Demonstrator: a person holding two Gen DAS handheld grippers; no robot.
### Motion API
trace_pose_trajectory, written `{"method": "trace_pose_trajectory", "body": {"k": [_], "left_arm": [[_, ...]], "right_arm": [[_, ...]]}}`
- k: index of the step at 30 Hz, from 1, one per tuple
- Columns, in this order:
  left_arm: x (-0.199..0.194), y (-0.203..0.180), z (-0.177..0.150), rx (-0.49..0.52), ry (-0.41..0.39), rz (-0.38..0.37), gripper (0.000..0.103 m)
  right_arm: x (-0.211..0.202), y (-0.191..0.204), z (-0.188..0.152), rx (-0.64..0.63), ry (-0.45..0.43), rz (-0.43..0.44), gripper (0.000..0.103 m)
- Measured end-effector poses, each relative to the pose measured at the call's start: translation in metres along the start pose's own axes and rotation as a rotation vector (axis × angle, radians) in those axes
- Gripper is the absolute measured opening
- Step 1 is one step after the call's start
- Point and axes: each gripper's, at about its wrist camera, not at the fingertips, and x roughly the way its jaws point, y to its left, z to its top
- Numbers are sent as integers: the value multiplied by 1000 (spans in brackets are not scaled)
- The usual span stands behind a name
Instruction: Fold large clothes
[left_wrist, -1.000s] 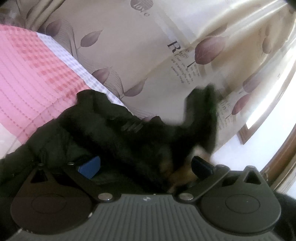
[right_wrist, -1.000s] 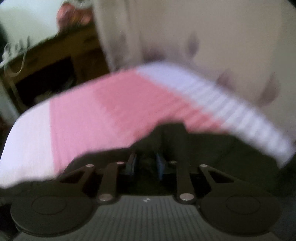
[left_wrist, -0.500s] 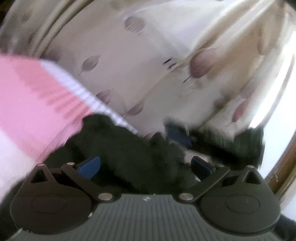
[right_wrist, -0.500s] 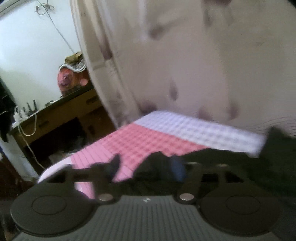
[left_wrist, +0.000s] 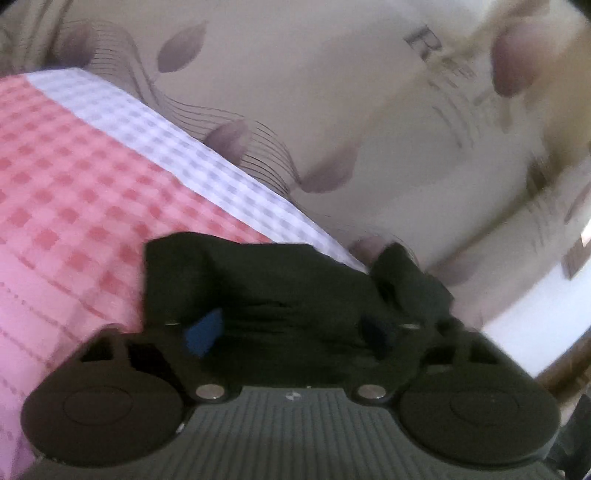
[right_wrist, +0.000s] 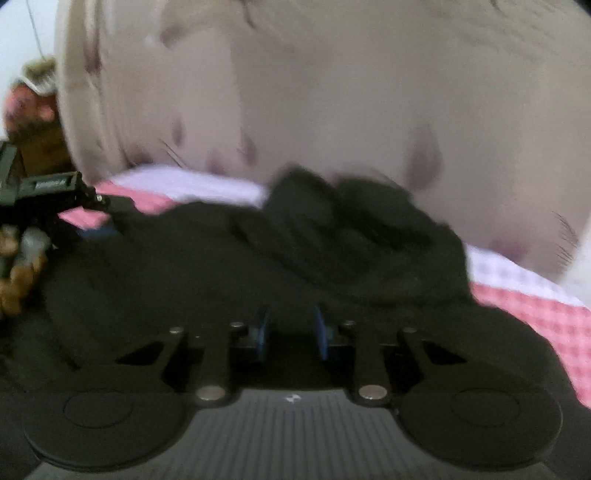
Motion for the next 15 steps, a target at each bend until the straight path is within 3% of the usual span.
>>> {"method": "trace_pose_trajectory", "body": {"k": [6,11,15], "left_arm": [[2,-5,-9,88,-31,68,58],[3,10,-7,14,-44,121,26],[2,17,-6,-42,-52,166,14]], "right_arm": [[2,-22,-32,55,-35,-36,21],[6,-16,-34,24,-29,-72,21],[4,-12,-34,14,-31,-86,21]]}}
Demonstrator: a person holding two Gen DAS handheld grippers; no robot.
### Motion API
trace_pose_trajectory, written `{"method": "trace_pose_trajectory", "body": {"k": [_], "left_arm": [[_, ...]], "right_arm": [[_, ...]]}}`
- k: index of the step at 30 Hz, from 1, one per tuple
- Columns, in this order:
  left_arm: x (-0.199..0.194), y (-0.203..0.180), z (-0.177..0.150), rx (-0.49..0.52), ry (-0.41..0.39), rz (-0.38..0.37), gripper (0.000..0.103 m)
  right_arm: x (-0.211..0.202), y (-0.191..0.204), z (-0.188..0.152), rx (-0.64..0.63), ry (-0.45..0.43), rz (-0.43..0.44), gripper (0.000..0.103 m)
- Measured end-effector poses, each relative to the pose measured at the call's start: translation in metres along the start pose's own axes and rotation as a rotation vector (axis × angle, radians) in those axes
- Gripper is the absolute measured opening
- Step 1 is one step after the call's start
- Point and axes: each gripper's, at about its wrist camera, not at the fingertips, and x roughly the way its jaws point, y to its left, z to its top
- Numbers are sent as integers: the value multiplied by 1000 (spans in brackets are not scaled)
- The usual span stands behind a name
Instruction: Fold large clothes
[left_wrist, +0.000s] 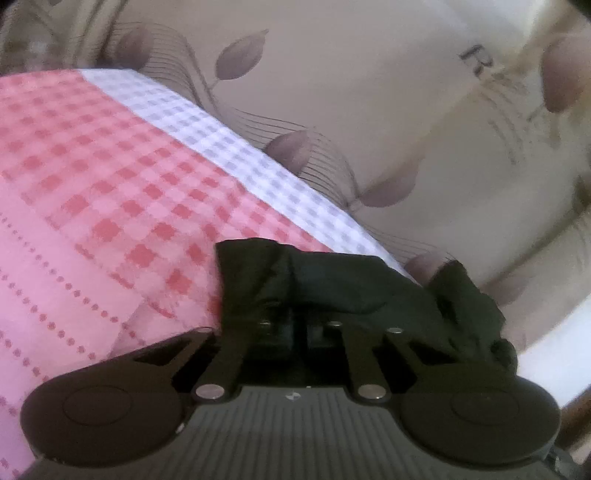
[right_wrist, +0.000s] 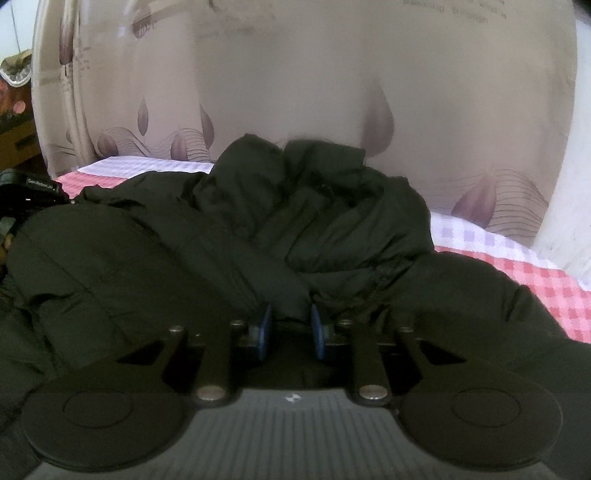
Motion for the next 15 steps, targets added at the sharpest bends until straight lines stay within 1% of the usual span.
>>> {"method": "trace_pose_trajectory", "body": {"k": [1,2,3,4,5,6,7,8,9,10,12,13,15], "left_arm": [[-1,-4,0,22,-2,13,13],[-4,-9,2,67,6,15,13],[-10,-16,4,113,19,35,14],[-22,-24,5,146,25,47,21],[-44,-31,6,158,13,14,46],[-67,-35,5,165,-9,-51,62],[-92,-38,3,172,-29,-109,90],[-124,-41,-2,190,-56,-154,103],[-151,-43,-9,215,-88,-179,102],[-177,-44,-15,251,-110,-192,103],[-226,-41,-31,325,-105,-210,103],[-244,-36,-40,352,-96,-215,103],[-281,-21,-63,383,-94,-199,103]], "right_arm": [[0,2,0,-9,-3,-7,22],[-1,3,0,-11,-7,-9,23],[-3,1,0,-1,-10,-3,23],[-10,-1,3,17,8,-11,23],[-22,0,8,45,35,-50,25],[-47,3,14,74,8,-85,26],[-84,8,13,83,-79,-66,35],[-121,12,8,87,-148,-23,65],[-158,16,-1,94,-189,20,84],[-195,21,-15,109,-217,44,103],[-262,30,-53,142,-278,50,103],[-293,33,-74,160,-281,42,103],[-344,42,-117,188,-255,-22,103]]}}
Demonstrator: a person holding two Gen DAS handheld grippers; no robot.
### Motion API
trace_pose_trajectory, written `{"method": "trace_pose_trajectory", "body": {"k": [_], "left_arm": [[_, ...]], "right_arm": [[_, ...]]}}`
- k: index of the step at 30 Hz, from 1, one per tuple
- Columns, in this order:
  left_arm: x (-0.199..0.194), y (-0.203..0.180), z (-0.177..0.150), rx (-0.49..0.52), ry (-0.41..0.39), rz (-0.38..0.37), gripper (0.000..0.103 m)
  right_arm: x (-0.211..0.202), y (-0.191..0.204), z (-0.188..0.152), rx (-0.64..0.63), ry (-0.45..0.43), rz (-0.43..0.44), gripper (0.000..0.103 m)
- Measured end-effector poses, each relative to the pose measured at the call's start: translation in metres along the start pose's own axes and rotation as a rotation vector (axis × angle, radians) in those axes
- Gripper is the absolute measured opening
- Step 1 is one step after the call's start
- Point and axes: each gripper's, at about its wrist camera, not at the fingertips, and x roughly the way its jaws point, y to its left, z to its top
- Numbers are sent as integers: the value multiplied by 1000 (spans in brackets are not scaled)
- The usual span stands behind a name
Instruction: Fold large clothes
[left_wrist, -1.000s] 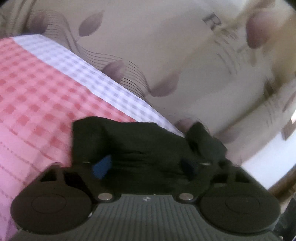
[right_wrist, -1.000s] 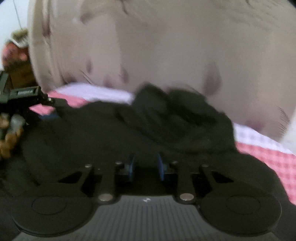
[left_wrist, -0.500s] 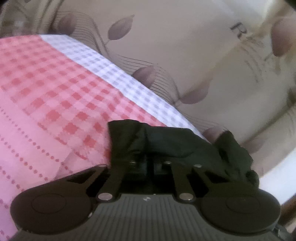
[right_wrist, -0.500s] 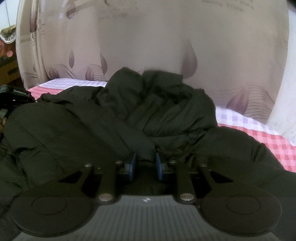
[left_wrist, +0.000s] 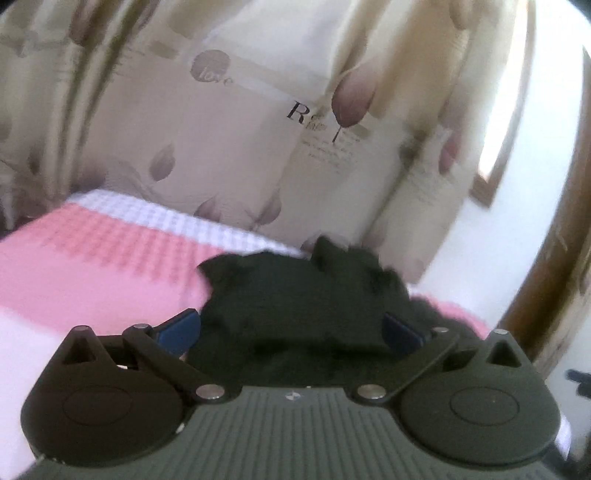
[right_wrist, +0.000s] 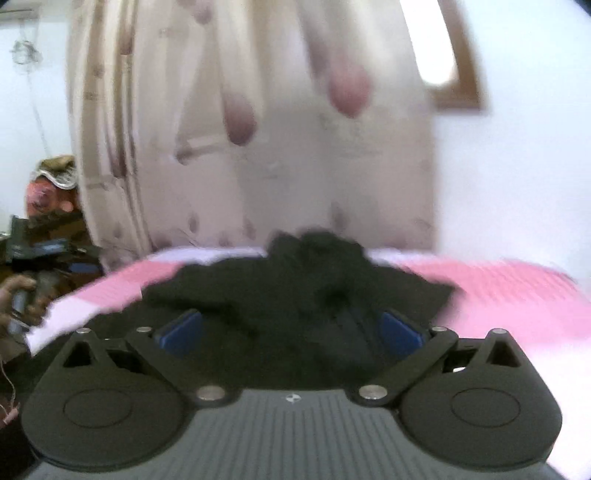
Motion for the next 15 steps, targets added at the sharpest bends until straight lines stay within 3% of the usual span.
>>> {"method": "trace_pose_trajectory", "body": {"k": [4,8,12,15], "left_arm": [[-57,9,-46,2,42,38,103],[-87,37,-83,-151,99,29,103],[-95,58,-101,-313,127,-21,103],[-93,60,-104,-308,116,-48,103]], "right_arm": [[-95,-5,-62,97,22,-188,103],[-141,-17,-119,274,33,-291,103],[-154,-31,-154,505,0,-241,103],[-142,-41,-169,613,14,-197,103]]}}
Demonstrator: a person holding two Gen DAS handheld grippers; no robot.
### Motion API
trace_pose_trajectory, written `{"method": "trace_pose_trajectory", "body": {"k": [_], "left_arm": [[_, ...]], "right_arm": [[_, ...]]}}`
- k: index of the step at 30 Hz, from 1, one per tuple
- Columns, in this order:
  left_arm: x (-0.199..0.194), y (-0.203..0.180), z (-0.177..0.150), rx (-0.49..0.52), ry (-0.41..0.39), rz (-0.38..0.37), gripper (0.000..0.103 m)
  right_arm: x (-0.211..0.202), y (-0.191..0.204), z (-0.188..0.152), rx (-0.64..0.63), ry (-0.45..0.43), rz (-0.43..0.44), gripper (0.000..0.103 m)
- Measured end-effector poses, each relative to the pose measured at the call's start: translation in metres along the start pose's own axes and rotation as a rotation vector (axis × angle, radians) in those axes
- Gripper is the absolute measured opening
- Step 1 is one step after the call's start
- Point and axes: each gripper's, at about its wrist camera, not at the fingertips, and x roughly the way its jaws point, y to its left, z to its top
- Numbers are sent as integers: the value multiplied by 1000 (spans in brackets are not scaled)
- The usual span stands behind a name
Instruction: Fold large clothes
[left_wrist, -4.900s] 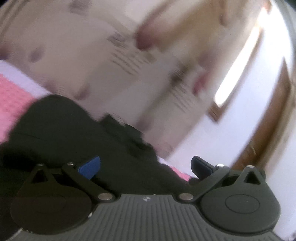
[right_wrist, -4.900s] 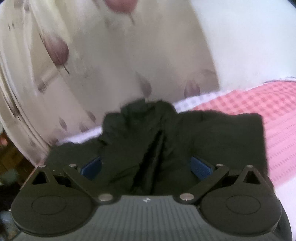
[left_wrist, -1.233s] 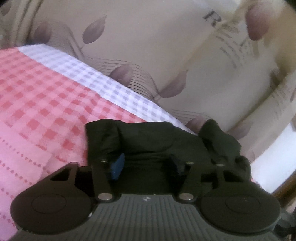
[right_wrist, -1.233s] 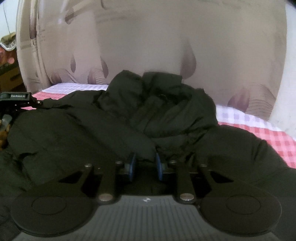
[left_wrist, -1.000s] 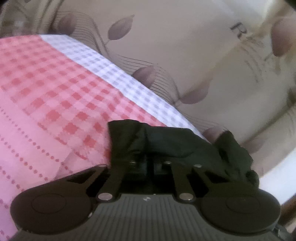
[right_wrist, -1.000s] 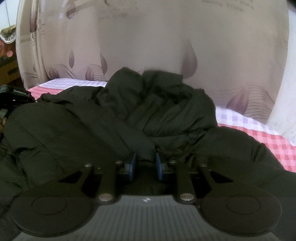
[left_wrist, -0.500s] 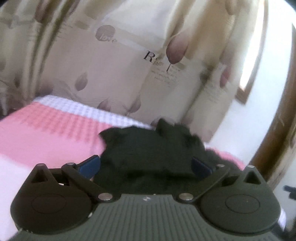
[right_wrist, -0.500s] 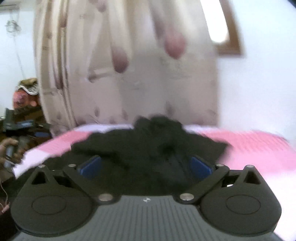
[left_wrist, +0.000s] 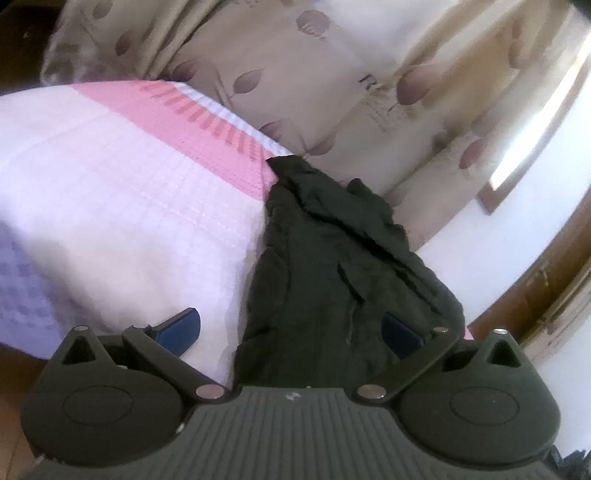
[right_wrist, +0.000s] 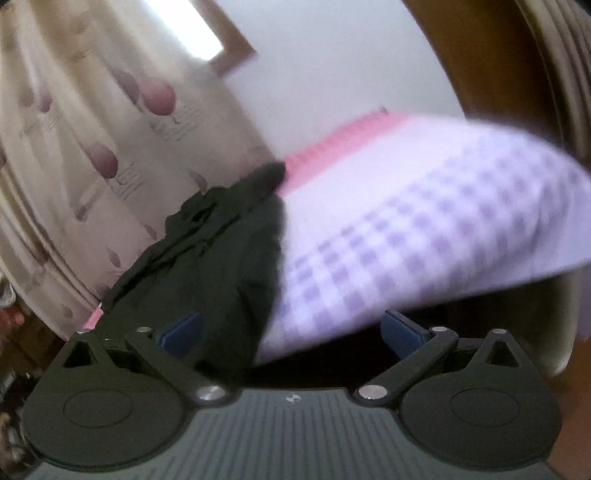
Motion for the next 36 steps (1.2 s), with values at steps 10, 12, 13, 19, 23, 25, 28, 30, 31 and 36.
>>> {"method": "trace_pose_trajectory", "body": {"k": [10,12,13,19,23,25,28,30,31,36], "left_arm": [[2,-7,-15,60,78,-50,103],[5,-8,-18,72,97,-38,103],[6,-8,-19,75,105,-39,103],[9,-2,-30,82,145,-63,99],[17,6,-38,63,222,-68,73],[20,2,-41,72,229,-77,67],[17,-22,-43,191,188,-5,62],[16,-40,-45,284,185,57,59],[15,-47,-46,319,184,85,57],[13,-73,-49,448,193,191,55]], "right_arm": [[27,16,-19,72,54,198,103],[32,23,-19,48,71,189,101],[36,26,-20,43,85,198,89],[53,55,-19,-43,113,159,31],[45,54,-15,-42,87,181,30],[50,54,-16,-64,112,171,30],[51,52,-15,-28,106,190,32],[54,49,-14,2,111,203,36],[53,49,-14,4,112,203,37],[56,58,-13,-45,117,165,35]]}}
